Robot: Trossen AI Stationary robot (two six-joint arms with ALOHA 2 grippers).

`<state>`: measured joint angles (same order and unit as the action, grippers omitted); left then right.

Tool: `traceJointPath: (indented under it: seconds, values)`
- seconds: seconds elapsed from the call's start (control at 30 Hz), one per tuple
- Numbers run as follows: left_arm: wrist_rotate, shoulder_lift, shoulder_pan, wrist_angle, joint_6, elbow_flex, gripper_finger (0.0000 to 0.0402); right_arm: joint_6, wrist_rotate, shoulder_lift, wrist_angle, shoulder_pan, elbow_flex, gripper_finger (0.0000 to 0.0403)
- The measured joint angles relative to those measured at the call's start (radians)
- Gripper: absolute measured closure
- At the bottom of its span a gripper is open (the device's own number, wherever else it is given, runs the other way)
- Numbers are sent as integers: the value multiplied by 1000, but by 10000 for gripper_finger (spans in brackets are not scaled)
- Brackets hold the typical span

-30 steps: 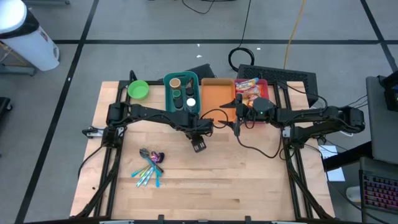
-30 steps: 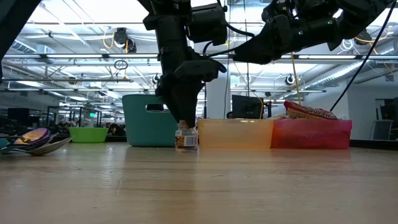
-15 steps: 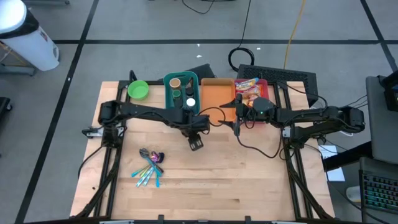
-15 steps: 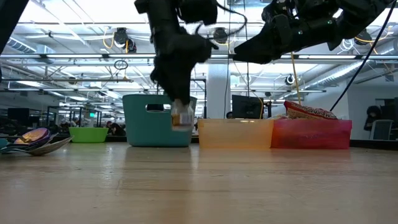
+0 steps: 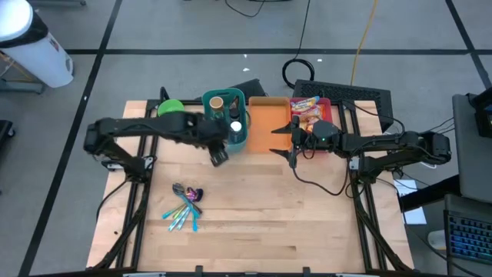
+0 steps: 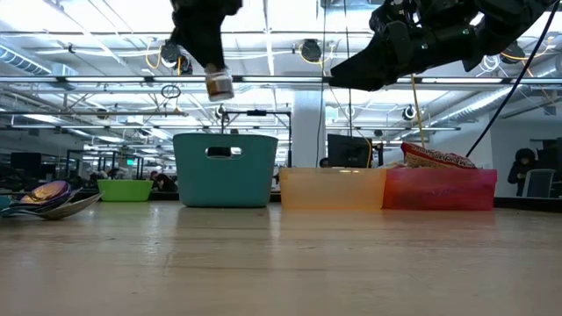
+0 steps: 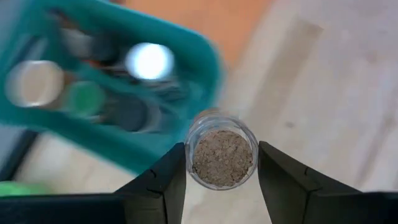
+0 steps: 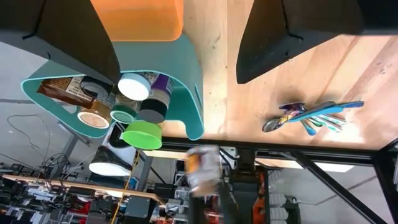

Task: Pick & Place Food Item
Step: Put the brown seasoning bottle into the green bin

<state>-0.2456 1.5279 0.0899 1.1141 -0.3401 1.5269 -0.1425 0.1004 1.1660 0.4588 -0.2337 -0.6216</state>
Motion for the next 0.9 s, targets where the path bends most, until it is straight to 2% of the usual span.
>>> traceJointPath:
  seconds: [0.2, 0.33, 0.5, 0.7, 0.9]
  values:
    - [-15, -44, 157, 62, 82, 0, 237, -8, -8, 0, 1, -5, 0, 85]
    - [46, -24, 275, 30, 161, -31, 237, -10, -25, 0, 1, -20, 0, 85]
    - [115, -9, 390, -53, 210, -128, 237, -9, -25, 0, -23, -35, 0, 85]
    - [212, -9, 469, -203, 230, -252, 237, -18, -25, 0, -27, -35, 0, 85]
    - [221, -9, 480, -268, 228, -323, 237, -20, -25, 0, -25, -35, 0, 85]
